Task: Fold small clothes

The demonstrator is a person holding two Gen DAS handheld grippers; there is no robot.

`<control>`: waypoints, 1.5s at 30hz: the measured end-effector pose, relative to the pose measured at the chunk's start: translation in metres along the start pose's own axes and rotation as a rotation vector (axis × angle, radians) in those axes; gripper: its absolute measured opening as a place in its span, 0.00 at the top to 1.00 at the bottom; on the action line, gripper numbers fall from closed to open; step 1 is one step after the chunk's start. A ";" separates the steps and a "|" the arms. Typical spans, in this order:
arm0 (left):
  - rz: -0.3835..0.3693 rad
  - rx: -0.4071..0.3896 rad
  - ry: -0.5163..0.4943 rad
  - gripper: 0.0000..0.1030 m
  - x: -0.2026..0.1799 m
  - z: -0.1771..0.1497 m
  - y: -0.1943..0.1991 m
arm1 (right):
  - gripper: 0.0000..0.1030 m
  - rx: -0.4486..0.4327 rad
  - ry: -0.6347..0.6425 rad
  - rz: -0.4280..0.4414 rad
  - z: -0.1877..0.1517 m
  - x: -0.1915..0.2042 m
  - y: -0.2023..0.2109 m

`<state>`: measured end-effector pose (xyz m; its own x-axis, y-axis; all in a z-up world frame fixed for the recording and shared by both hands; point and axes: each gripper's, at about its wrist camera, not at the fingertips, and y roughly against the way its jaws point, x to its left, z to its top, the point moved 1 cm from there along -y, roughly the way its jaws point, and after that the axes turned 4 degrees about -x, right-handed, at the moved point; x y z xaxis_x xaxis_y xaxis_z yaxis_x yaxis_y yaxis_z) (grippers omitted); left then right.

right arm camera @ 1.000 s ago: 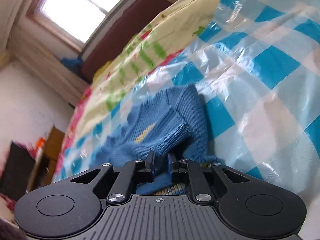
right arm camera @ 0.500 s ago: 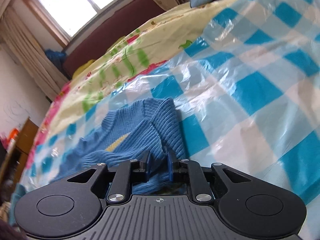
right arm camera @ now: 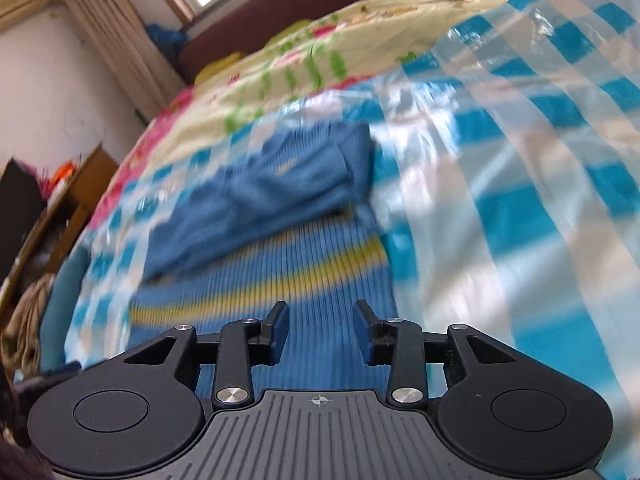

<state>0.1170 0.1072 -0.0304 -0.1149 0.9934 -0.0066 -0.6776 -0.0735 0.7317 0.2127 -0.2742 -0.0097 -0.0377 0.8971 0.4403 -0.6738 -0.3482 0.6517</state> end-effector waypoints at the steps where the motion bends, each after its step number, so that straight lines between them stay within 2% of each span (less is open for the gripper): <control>1: -0.027 0.016 0.009 0.00 0.000 -0.006 0.008 | 0.65 0.014 -0.002 -0.001 -0.006 -0.001 0.006; 3: -0.059 0.035 0.004 0.00 -0.001 -0.017 0.021 | 0.64 0.047 0.009 -0.007 -0.019 -0.003 0.019; 7: -0.072 0.074 -0.030 0.00 -0.008 -0.034 0.033 | 0.64 0.072 0.008 -0.032 -0.036 -0.011 0.033; 10: -0.089 0.088 -0.056 0.00 -0.015 -0.040 0.042 | 0.63 0.112 -0.039 -0.015 -0.046 -0.018 0.036; 12: -0.100 0.086 -0.078 0.00 -0.018 -0.041 0.048 | 0.63 0.128 -0.021 -0.011 -0.053 -0.017 0.038; 15: -0.091 0.099 -0.098 0.06 -0.018 -0.045 0.053 | 0.63 0.150 -0.018 0.007 -0.060 -0.017 0.040; 22: -0.064 0.101 -0.094 0.06 -0.015 -0.046 0.055 | 0.64 0.166 0.013 0.018 -0.070 -0.017 0.051; 26: -0.062 0.098 -0.104 0.06 -0.018 -0.047 0.056 | 0.64 0.156 0.142 -0.017 -0.073 -0.003 0.065; 33: -0.068 0.093 -0.095 0.06 -0.017 -0.049 0.057 | 0.63 0.186 0.496 -0.090 -0.099 0.033 0.068; 38: -0.078 0.091 -0.092 0.06 -0.015 -0.049 0.060 | 0.63 0.173 0.626 -0.143 -0.107 0.042 0.057; 42: -0.085 0.094 -0.086 0.06 -0.013 -0.052 0.062 | 0.64 0.176 0.724 -0.151 -0.114 0.045 0.055; 44: -0.084 0.094 -0.088 0.06 -0.013 -0.052 0.062 | 0.70 0.181 0.720 -0.154 -0.113 0.043 0.055; 45: -0.083 0.095 -0.089 0.06 -0.014 -0.052 0.062 | 0.81 0.182 0.703 -0.163 -0.112 0.040 0.055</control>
<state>0.0388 0.0842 -0.0205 0.0066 0.9999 -0.0123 -0.6099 0.0138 0.7923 0.0918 -0.2268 -0.0251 -0.4521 0.8825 -0.1295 -0.5805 -0.1809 0.7939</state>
